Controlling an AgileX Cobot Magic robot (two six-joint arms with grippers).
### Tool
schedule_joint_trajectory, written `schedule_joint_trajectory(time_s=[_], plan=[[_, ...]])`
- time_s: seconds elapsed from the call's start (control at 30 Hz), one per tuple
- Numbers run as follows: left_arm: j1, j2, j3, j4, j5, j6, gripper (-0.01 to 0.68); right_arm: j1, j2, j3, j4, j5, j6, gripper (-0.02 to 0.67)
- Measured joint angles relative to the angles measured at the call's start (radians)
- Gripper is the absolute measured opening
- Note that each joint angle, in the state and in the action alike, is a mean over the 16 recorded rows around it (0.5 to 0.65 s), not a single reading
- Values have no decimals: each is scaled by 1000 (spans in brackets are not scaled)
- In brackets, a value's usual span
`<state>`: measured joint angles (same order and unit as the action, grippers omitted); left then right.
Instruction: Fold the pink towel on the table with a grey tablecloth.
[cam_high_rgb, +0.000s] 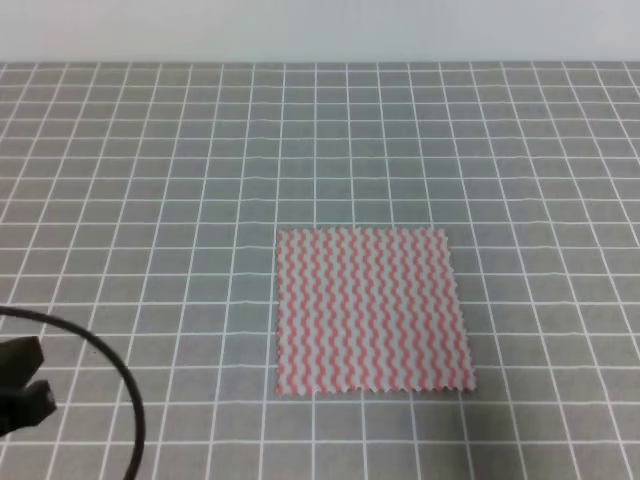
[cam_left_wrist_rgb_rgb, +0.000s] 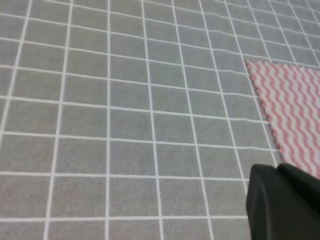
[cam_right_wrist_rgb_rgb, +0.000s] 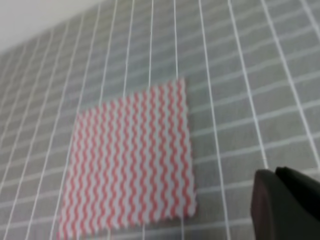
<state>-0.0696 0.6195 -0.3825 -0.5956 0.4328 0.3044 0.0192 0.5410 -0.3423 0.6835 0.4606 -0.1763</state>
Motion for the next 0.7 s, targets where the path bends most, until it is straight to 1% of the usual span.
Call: schedule_joint_trajectory(time_s=[0.1,0.23,0.4,0.53,0.7], plan=[[0,64,-21,-91,23,113,-4,0,73,-35,3,45,-17,-18],[-2,136,-30,-259,42,290,-4,2,164,-70,21,103,-52,-17],[-23,219,-31,-491,65,523,-4,30,269,-106,101,148,-127,-17],[-71,282,-36,-645,68,675,-3,109,355,-137,179,141,-180,-17],[-165,350,-56,-757,47,785,-2,251,463,-175,259,80,-215,-17]])
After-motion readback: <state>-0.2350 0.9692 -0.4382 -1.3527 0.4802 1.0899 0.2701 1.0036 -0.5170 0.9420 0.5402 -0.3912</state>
